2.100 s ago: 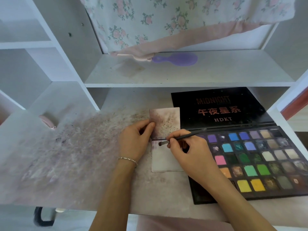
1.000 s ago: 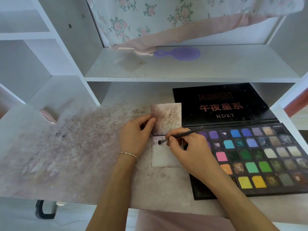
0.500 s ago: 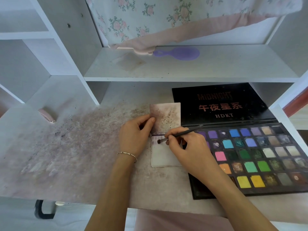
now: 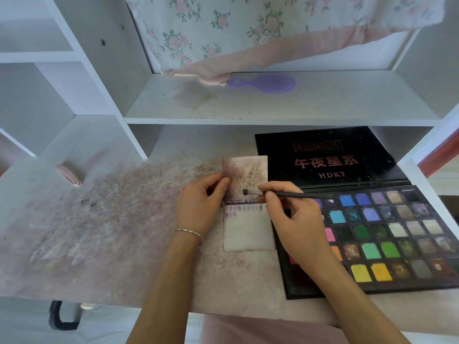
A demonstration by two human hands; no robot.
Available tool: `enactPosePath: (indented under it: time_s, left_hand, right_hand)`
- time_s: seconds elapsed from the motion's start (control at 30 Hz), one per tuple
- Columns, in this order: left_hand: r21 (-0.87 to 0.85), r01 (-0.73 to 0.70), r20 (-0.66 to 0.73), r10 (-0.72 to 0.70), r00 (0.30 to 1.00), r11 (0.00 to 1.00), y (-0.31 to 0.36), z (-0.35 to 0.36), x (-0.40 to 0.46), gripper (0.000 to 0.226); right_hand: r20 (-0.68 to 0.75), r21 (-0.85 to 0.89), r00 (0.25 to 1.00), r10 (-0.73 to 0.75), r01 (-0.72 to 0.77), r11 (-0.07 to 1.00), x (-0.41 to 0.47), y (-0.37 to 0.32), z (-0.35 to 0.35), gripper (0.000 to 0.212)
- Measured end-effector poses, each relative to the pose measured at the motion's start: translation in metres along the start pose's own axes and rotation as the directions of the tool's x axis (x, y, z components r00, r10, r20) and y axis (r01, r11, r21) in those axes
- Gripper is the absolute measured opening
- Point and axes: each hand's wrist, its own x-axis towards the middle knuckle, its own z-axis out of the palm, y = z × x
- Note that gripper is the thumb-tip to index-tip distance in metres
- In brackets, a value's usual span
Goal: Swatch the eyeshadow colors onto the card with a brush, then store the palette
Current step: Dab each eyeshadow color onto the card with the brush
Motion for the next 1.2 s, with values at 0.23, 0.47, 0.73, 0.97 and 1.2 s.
enactPosePath:
  time_s: [0.23, 0.47, 0.73, 0.97, 1.2]
  left_hand:
    - [-0.001, 0.023, -0.008, -0.023, 1.000, 1.000, 0.000, 0.001, -0.001, 0.015]
    - [0.009, 0.012, -0.006, -0.012, 1.000, 1.000, -0.001, 0.002, 0.001, 0.017]
    - [0.046, -0.003, -0.019, 0.004, 1.000, 0.999, -0.002, 0.003, 0.002, 0.018]
    - [0.049, -0.016, -0.029, 0.017, 0.999, 0.999, -0.001, 0.003, 0.002, 0.016]
    - [0.063, -0.033, -0.050, 0.036, 0.998, 0.997, -0.001, 0.004, 0.002, 0.018]
  right_hand:
    - [-0.079, 0.035, 0.995, 0.053, -0.051, 0.998, -0.006, 0.002, -0.029, 0.026]
    - [-0.198, -0.057, 0.977, 0.082, -0.095, 0.994, -0.018, 0.016, -0.070, 0.030]
    - [-0.280, -0.191, 0.957, 0.075, -0.132, 0.973, -0.034, 0.027, -0.097, 0.030]
    - [-0.248, -0.230, 0.967, 0.055, -0.114, 0.967, -0.035, 0.028, -0.097, 0.026]
    - [-0.256, -0.255, 0.964, 0.076, -0.143, 0.956, -0.035, 0.028, -0.095, 0.029]
